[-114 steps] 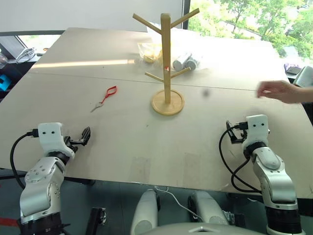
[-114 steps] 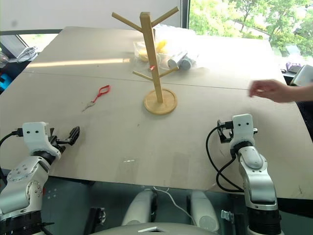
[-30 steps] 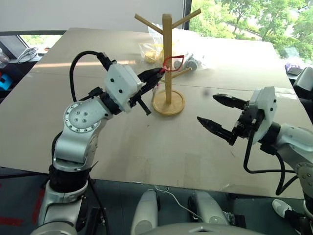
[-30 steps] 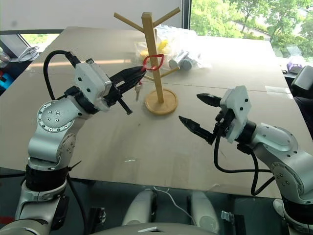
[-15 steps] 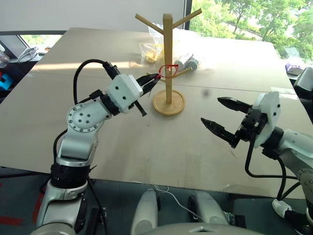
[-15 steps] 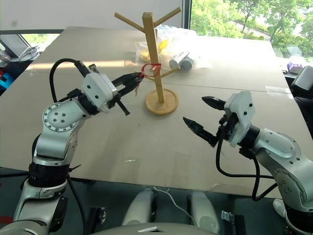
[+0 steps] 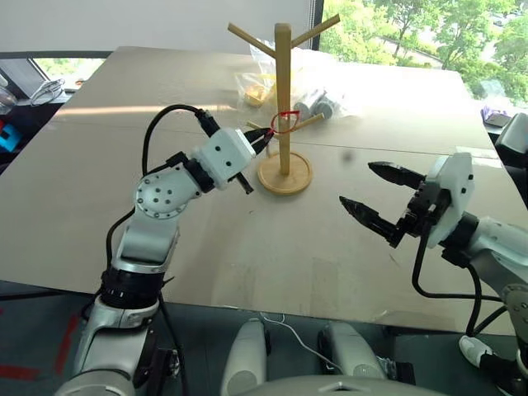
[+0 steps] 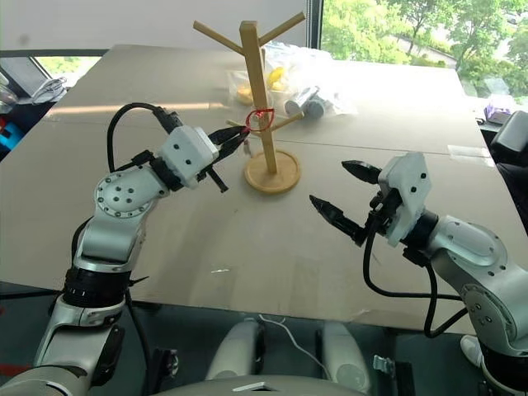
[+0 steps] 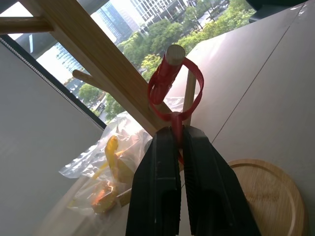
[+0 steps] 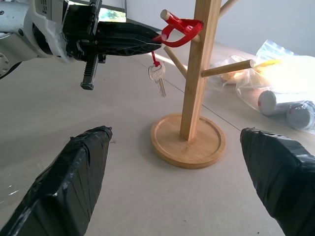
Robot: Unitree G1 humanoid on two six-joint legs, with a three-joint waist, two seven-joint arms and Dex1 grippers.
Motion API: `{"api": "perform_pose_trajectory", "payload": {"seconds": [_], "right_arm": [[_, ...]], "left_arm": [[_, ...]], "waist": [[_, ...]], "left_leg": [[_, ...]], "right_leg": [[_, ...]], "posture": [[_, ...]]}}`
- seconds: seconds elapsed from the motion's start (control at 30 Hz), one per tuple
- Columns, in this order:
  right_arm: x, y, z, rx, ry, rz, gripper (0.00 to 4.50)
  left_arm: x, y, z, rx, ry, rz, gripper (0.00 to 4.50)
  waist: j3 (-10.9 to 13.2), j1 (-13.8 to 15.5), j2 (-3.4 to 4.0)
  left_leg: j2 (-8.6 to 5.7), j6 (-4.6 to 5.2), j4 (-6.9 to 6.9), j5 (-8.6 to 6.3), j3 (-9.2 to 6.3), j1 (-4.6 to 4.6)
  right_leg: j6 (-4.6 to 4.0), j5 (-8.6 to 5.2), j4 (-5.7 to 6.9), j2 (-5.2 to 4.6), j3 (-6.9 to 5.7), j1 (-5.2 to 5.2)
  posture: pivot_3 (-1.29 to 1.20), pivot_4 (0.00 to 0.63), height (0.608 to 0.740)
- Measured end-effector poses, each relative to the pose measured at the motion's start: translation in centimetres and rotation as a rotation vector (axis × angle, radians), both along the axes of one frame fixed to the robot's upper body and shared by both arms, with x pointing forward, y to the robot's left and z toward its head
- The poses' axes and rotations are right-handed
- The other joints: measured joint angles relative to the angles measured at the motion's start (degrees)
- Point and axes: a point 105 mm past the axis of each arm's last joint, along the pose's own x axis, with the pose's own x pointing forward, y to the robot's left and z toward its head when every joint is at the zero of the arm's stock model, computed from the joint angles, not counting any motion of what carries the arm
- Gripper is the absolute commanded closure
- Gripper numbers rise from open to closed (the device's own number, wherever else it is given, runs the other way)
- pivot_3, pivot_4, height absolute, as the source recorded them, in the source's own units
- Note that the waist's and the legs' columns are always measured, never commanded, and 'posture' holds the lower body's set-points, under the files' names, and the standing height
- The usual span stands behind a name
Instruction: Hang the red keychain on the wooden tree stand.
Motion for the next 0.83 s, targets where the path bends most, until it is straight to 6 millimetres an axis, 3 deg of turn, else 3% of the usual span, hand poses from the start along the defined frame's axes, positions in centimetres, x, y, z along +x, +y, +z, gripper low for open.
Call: {"api": "perform_pose_trajectory", "payload": {"seconds": [0.07,0.27,0.33,0.53,0.6,0.77,0.83], "right_arm": [[0.0,0.1,0.0,-0.004,-0.002,-0.001,0.00],[0.1,0.4,0.1,-0.008,-0.007,0.013,0.00],[0.1,0.4,0.1,-0.009,-0.007,0.015,0.00],[0.8,-0.1,0.0,-0.047,0.004,0.025,0.00],[1.2,-0.8,-0.2,-0.109,0.039,0.050,0.00],[2.9,-3.8,1.2,-0.157,0.127,0.046,0.00],[3.1,-4.0,2.2,-0.151,0.129,0.065,0.00]], "left_arm": [[0.1,0.1,0.0,-0.002,0.005,0.002,3.50],[0.3,0.3,-0.6,-0.017,0.071,0.000,0.77],[0.3,0.5,-0.9,-0.014,0.108,-0.006,0.05],[0.4,2.7,-1.2,-0.051,0.280,0.003,0.05],[0.3,4.5,-1.1,-0.096,0.453,0.016,0.05],[-2.0,9.2,2.6,-0.118,0.668,-0.006,0.05],[-2.4,10.4,3.0,-0.141,0.723,-0.011,0.05]], "waist": [[0.0,0.0,0.00],[0.0,0.1,0.00],[0.0,0.0,0.00],[0.0,-0.1,0.01],[0.1,-0.2,-0.02],[0.2,-0.4,0.04],[0.2,-0.3,0.06]], "left_leg": [[0.00,0.00,0.00,0.00,0.00,0.00],[0.00,0.00,0.00,0.00,0.00,-0.01],[0.00,0.00,0.00,0.00,0.00,0.00],[0.01,0.00,0.00,0.00,-0.01,0.00],[0.01,0.00,0.01,0.00,-0.01,-0.01],[0.03,0.01,-0.08,0.00,0.03,0.02],[0.03,0.01,-0.14,0.00,0.02,0.04]], "right_leg": [[0.00,0.00,0.00,0.00,0.00,0.00],[0.00,0.00,-0.01,0.00,0.00,0.00],[0.00,0.00,0.00,0.00,0.00,0.00],[0.01,-0.01,0.00,0.00,-0.02,-0.01],[0.01,-0.01,0.02,0.00,-0.02,-0.03],[-0.01,-0.03,0.00,-0.01,-0.02,-0.07],[-0.02,-0.04,-0.01,0.00,-0.03,-0.09]], "posture": [[0.00,0.150,0.740],[0.00,0.150,0.740],[0.00,0.150,0.740],[0.00,0.150,0.740],[0.00,0.150,0.740],[0.00,0.150,0.740],[0.00,0.150,0.740]]}}
